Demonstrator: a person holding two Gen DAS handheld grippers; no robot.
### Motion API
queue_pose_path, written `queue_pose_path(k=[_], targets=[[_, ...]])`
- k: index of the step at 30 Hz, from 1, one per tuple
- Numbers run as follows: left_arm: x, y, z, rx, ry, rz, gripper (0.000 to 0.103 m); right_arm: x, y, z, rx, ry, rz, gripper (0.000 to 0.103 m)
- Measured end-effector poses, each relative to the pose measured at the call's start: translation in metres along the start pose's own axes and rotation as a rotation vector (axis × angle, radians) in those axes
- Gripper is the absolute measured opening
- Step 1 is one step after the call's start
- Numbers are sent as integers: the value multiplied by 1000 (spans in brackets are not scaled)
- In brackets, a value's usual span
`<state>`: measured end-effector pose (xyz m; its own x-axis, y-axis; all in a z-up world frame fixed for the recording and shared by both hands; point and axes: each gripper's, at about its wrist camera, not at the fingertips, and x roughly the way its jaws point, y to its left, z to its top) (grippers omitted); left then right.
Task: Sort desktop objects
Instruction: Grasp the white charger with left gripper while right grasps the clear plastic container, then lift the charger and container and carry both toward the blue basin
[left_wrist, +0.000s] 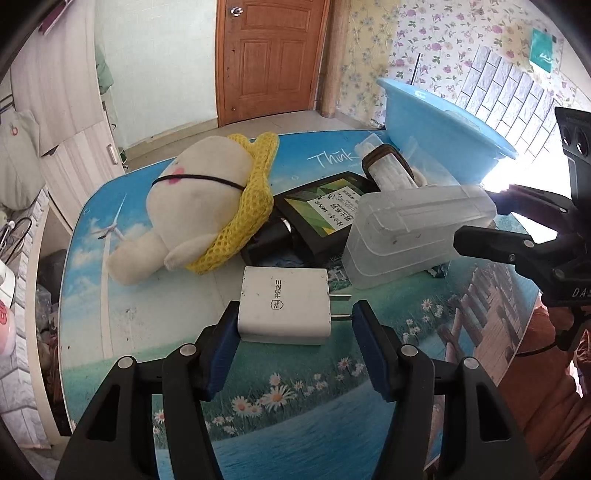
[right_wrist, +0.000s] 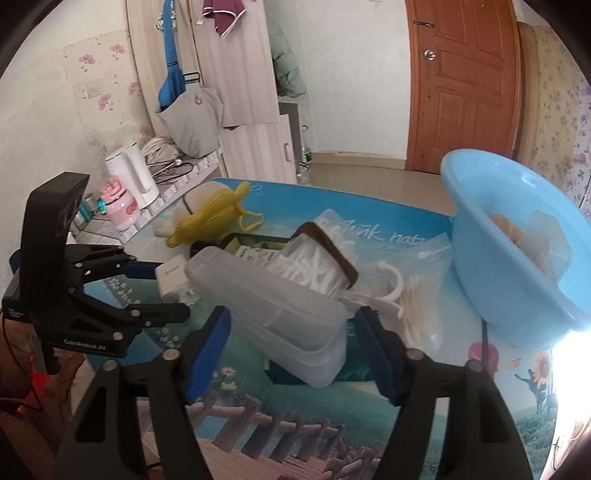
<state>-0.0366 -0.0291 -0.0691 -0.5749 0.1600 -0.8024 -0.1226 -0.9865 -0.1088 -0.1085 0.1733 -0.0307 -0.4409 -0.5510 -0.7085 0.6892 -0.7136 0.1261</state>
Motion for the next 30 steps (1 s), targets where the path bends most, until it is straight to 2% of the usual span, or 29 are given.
queue_pose_path(k=[1, 3, 5, 9, 14, 25, 30], targets=[[-2, 0, -2, -4, 0, 5, 60, -1, 2, -2, -10, 4, 2, 60], [-5, 0, -5, -14, 1, 11, 60, -3, 7, -5, -29, 6, 4, 49], [-7, 1, -9, -22, 4, 11, 60, -6, 8, -8, -14, 17, 38, 43], [-15, -4, -18, -25, 6, 11, 60, -14, 15, -16, -11, 13, 46, 37], [-23, -9, -30, -36, 5, 13, 60, -29, 17, -28, 5, 7, 45, 35], [-28, -10, -38, -67, -8, 34, 60, -64, 2, -50, 78, -23, -136, 34], [-27, -12, -39, -73, -17, 43, 60, -67, 1, -60, 93, 15, -148, 34]])
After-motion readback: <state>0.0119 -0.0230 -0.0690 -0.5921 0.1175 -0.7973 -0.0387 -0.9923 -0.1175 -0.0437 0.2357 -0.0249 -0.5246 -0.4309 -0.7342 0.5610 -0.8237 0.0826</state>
